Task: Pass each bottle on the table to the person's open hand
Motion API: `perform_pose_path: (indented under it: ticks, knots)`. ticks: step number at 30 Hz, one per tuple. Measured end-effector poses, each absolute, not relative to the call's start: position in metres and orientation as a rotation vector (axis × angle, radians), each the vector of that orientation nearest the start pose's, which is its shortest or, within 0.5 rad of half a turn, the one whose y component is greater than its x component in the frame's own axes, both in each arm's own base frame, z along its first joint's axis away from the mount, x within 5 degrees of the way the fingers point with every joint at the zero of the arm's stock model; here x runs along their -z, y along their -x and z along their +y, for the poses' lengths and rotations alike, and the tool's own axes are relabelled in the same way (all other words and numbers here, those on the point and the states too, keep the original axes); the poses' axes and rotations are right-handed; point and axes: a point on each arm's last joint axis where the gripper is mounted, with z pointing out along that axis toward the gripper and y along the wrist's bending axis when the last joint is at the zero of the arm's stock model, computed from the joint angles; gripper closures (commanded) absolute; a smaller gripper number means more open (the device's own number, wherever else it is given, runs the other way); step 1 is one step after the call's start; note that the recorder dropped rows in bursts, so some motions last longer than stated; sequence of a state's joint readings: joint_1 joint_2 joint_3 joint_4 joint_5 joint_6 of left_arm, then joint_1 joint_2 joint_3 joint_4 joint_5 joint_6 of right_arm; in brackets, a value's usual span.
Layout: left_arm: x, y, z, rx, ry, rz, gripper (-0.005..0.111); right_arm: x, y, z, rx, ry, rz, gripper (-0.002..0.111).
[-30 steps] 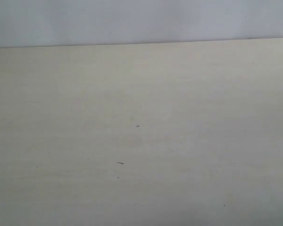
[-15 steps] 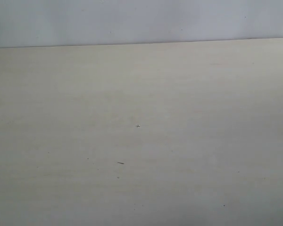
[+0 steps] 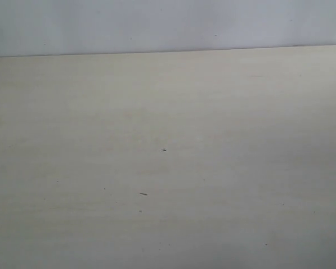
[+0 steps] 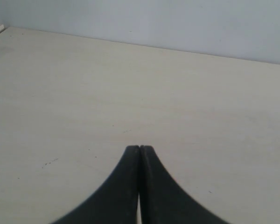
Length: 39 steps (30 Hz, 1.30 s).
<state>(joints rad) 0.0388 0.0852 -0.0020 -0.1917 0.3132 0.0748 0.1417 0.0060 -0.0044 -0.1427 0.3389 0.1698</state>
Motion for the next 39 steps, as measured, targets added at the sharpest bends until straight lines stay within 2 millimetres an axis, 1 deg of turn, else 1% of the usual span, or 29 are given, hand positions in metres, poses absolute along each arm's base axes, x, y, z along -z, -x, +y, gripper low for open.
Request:
perform_pose_path:
  ticks: [10,20,39]
  knots:
    - [-0.1815,-0.0591,-0.0036,0.109,0.088,1.869,0.107,-0.1841,-0.0539,0.0033,-0.082,0.064,1.820,0.108]
    - [-0.1847,-0.0546,-0.0044,0.117,0.071,1.800,0.107,-0.1841,-0.0539,0.0033,-0.082,0.064,1.820,0.108]
    - [-0.1848,-0.0545,-0.0044,0.116,0.069,1.798,0.107,-0.1841,-0.0539,0.0033,-0.082,0.064,1.820,0.108]
